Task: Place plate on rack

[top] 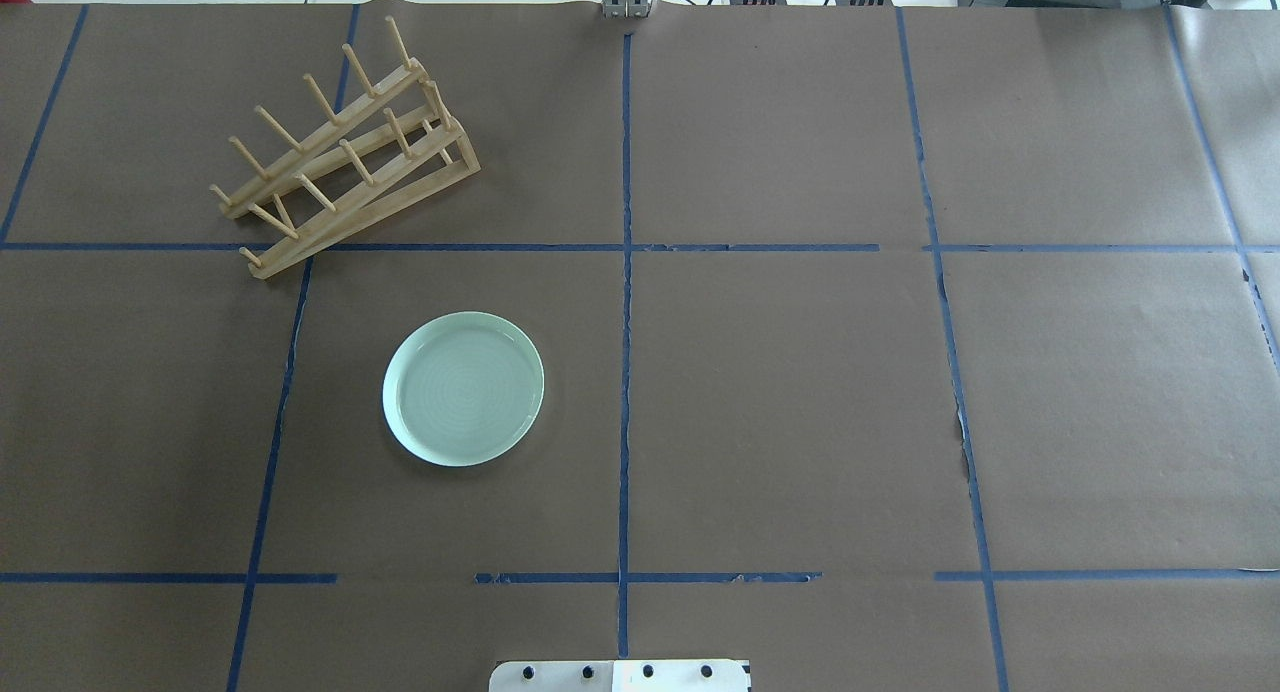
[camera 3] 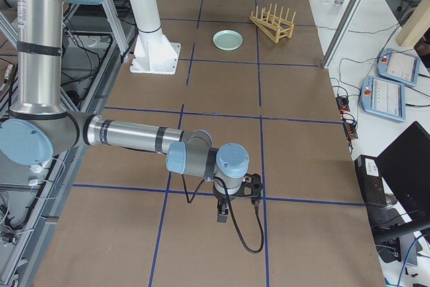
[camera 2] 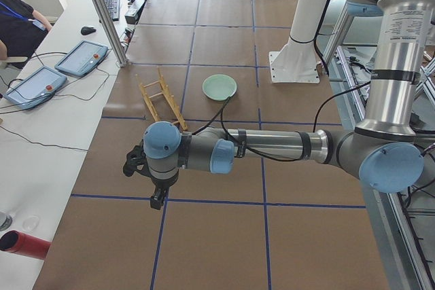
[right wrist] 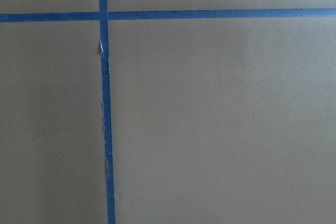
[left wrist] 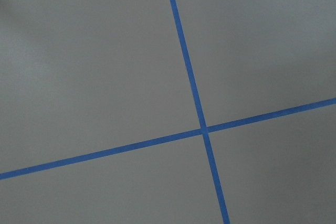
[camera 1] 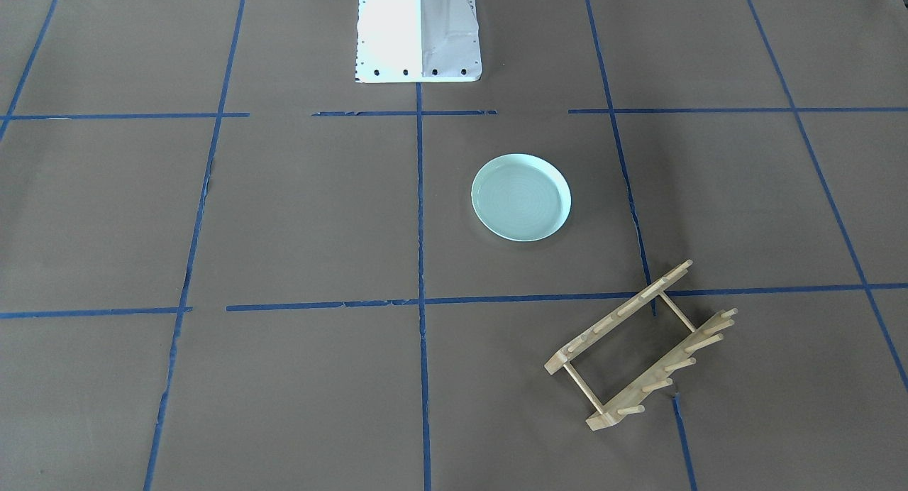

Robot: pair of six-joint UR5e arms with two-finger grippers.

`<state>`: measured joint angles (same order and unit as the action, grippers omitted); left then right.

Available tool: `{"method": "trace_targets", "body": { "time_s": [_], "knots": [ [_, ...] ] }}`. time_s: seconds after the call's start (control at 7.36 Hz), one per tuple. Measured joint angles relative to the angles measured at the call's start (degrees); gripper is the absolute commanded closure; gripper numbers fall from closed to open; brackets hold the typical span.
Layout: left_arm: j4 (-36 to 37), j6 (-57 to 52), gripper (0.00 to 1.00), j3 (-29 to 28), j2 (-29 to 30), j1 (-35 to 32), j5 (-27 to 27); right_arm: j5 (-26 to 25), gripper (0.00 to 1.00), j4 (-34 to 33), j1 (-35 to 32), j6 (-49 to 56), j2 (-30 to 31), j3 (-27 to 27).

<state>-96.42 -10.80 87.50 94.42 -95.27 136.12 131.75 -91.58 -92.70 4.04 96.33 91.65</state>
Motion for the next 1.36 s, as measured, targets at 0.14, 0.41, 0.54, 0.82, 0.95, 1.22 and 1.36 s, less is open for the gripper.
{"method": "trace_targets", "body": {
  "time_s": [0.14, 0.41, 0.54, 0.82, 0.95, 1.22, 1.36],
  "knots": [
    [-0.1, 0.0, 0.00, -0.1, 0.1, 0.0, 0.1, 0.0, 0.00, 0.0, 0.0, 0.0, 0.0, 0.0],
    [-2.4, 0.4, 0.00, -0.5, 0.0, 0.1, 0.7, 0.0, 0.00, 0.0, 0.0, 0.0, 0.0, -0.1],
    [-3.5, 1.5, 0.00, 0.1, -0.2, 0.1, 0.6, 0.0, 0.00, 0.0, 0.0, 0.0, 0.0, -0.1],
    [-4.1, 6.5, 0.00, 3.8, -0.1, 2.9, 0.1, 0.0, 0.00, 0.0, 0.0, 0.0, 0.0, -0.1],
    [-4.1, 12.4, 0.00, 7.1, 0.1, 5.8, 0.0, 0.0, 0.00, 0.0, 0.1, 0.0, 0.0, -0.1],
    [-4.2, 29.3, 0.00, 14.1, 1.9, 13.9, -1.4, 0.0, 0.00, 0.0, 0.1, 0.0, 0.0, 0.0],
    [-4.2, 37.9, 0.00, 17.0, 3.2, 18.7, -3.4, 0.0, 0.00, 0.0, 0.0, 0.0, 0.0, 0.0]
  ]
}}
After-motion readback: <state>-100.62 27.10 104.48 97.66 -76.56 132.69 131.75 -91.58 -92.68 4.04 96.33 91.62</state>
